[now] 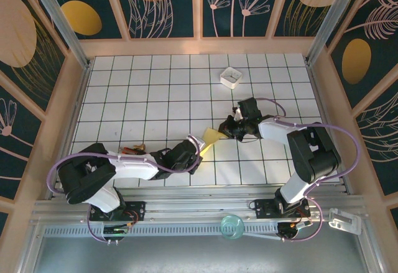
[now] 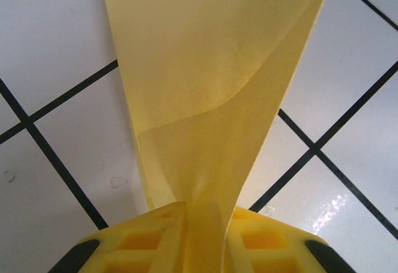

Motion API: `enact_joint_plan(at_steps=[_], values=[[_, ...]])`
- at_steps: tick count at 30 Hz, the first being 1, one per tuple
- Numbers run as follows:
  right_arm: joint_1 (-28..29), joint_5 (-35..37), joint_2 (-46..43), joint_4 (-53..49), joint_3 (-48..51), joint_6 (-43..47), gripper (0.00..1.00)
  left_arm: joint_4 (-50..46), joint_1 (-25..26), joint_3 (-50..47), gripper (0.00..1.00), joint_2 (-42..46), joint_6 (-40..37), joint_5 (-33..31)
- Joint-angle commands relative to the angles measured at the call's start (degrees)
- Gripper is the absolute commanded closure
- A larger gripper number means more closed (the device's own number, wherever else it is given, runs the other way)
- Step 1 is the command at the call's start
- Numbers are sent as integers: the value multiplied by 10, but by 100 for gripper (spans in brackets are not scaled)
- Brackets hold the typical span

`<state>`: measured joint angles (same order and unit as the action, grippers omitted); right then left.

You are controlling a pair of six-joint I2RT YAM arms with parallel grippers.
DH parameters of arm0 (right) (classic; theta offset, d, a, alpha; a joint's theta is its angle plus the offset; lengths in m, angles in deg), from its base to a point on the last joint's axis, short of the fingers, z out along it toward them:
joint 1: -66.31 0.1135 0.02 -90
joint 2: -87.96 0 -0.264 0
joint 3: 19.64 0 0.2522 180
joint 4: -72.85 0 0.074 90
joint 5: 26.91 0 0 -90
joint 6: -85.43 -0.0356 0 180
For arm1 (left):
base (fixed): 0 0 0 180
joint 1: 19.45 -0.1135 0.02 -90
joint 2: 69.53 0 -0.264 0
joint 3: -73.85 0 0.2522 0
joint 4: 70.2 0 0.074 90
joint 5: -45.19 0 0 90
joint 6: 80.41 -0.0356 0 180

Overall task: Fold a paper plane with a square sheet of paper (pick it up from the middle)
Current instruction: Perform the fifth fold on the wing at the bottom-center of the table.

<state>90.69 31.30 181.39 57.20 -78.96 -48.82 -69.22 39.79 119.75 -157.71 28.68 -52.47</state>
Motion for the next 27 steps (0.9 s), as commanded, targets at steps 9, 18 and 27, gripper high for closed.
enact_joint_plan(at_steps=[9,18,27], values=[[3,-4,10,7,7,4,100,9,0,-7,86,-16,-10,54],[1,-2,14,-2,6,16,100,25,0,-4,84,-11,10,81],[2,-7,8,3,13,12,100,17,0,17,70,-8,6,47]])
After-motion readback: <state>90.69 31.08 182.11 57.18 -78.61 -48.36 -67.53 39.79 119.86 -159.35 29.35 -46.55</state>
